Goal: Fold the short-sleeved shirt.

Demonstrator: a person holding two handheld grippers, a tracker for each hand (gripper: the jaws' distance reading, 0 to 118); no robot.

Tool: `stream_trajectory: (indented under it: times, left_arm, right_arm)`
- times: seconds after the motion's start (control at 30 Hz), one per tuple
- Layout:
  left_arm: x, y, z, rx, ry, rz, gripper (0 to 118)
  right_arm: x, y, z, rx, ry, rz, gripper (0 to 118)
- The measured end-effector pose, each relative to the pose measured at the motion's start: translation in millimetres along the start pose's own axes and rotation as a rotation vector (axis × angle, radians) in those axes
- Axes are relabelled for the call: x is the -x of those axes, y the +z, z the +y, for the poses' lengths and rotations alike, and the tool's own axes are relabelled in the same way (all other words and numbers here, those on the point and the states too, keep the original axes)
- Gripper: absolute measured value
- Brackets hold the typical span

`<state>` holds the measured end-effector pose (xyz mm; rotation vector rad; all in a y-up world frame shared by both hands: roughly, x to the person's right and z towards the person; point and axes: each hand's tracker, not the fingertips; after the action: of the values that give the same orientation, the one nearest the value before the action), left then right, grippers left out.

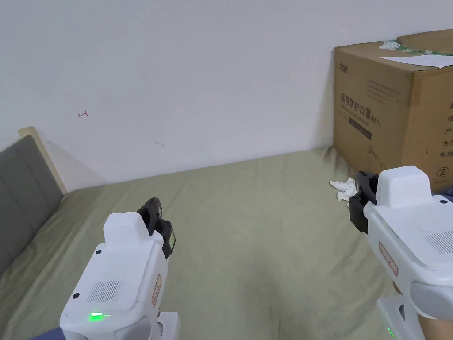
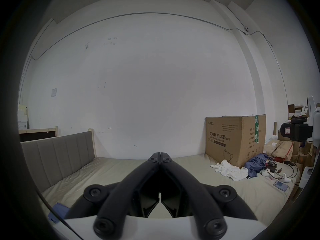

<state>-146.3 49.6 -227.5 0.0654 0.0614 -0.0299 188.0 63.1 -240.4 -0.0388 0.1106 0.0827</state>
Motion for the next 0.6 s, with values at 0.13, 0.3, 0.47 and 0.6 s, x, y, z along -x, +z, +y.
stream_trajectory:
  times: [0.13,0.3,0.47,0.6]
  left_arm:
    - [0.4,0.1,-0.4,0.000,-0.005,-0.001,0]
    - [-0.5,0.9,-2.2,0.002,-0.007,0.003,0]
    - [-1.7,0.2,-3.6,0.007,-0.013,0.002,0]
    - [-1.7,-0.8,-4.7,0.011,-0.005,-0.003,0]
  right_arm:
    - [-1.4,0.8,-0.9,0.000,0.003,-0.003,0]
    - [-3.3,0.5,-1.6,0.001,0.000,-0.004,0]
    - [-3.8,-0.2,-0.6,-0.003,0.003,-0.006,0]
    - [-2.4,2.1,2.2,-0.006,0.003,-0.007,0]
